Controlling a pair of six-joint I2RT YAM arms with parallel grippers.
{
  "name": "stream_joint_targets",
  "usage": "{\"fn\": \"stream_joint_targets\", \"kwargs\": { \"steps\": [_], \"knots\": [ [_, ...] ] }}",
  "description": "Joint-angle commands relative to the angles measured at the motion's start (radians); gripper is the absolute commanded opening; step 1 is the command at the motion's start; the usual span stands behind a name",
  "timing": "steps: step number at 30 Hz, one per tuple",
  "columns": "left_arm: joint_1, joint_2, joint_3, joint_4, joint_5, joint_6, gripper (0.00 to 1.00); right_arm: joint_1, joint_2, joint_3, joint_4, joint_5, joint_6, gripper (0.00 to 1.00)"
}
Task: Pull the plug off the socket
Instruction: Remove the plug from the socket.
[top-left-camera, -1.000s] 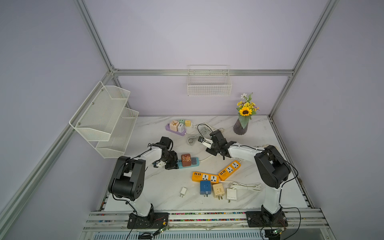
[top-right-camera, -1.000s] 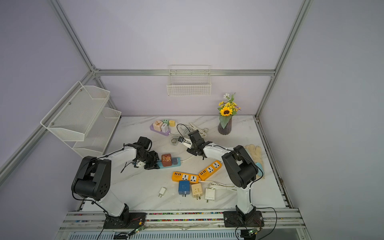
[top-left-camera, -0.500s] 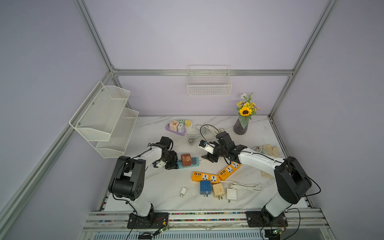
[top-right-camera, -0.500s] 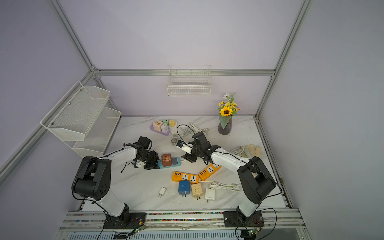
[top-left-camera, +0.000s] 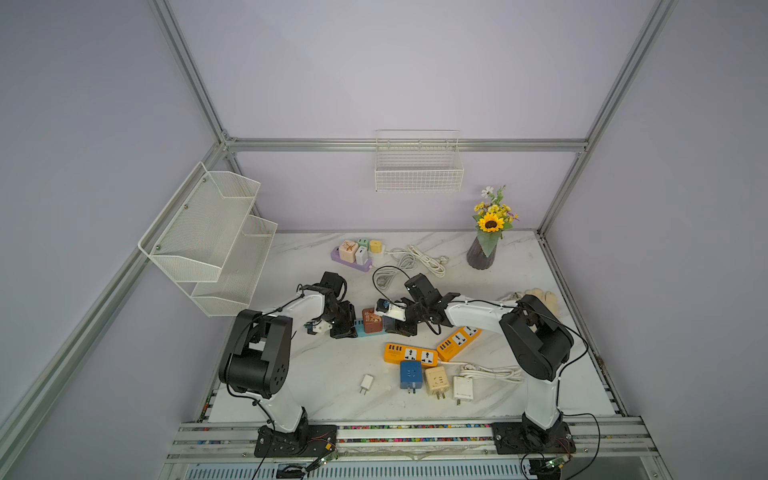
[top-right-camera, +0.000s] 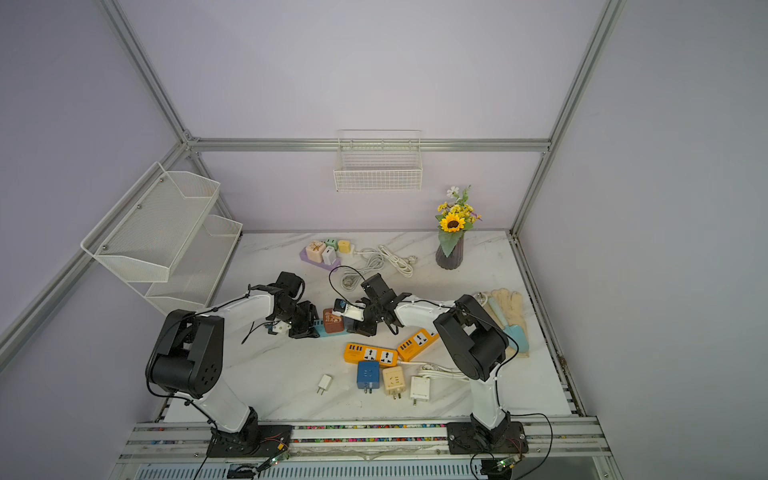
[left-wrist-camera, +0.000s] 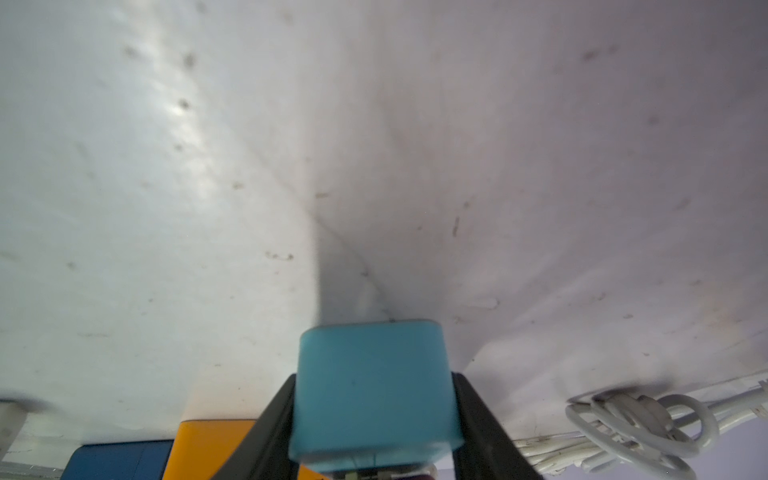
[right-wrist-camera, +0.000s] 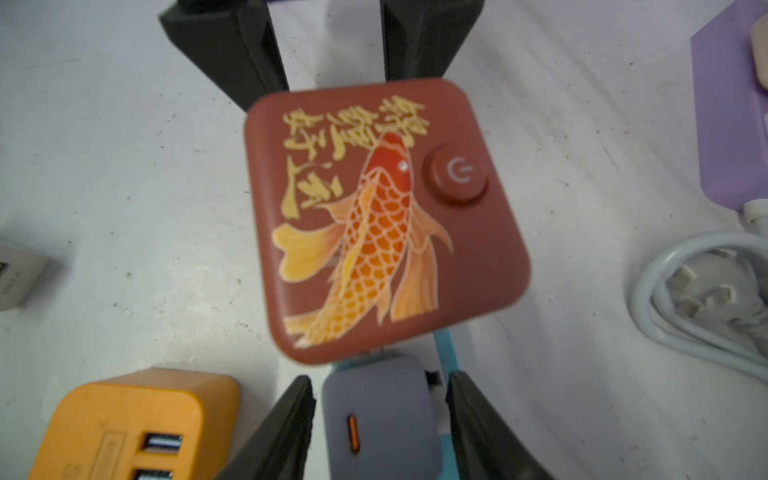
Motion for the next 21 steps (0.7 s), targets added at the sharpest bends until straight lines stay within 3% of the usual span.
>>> {"fn": "stream_joint_targets", "kwargs": {
  "steps": [1, 14, 21],
  "knots": [
    [0.0, 0.054, -0.029, -0.092, -0.077, 0.035, 0.4, 0.003, 0.007, 0.027, 0.008, -0.001, -0.001, 0.51],
    [-0.001, 0.073, -0.01, -0.108, -0.087, 0.038, 0.28, 0.007, -0.01, 0.006, -0.013, 0.013, -0.018, 0.26],
    [-0.006, 0.077, -0.003, -0.122, -0.113, 0.032, 0.17, 0.007, -0.022, 0.047, -0.048, -0.029, -0.03, 0.22]
  ]
}}
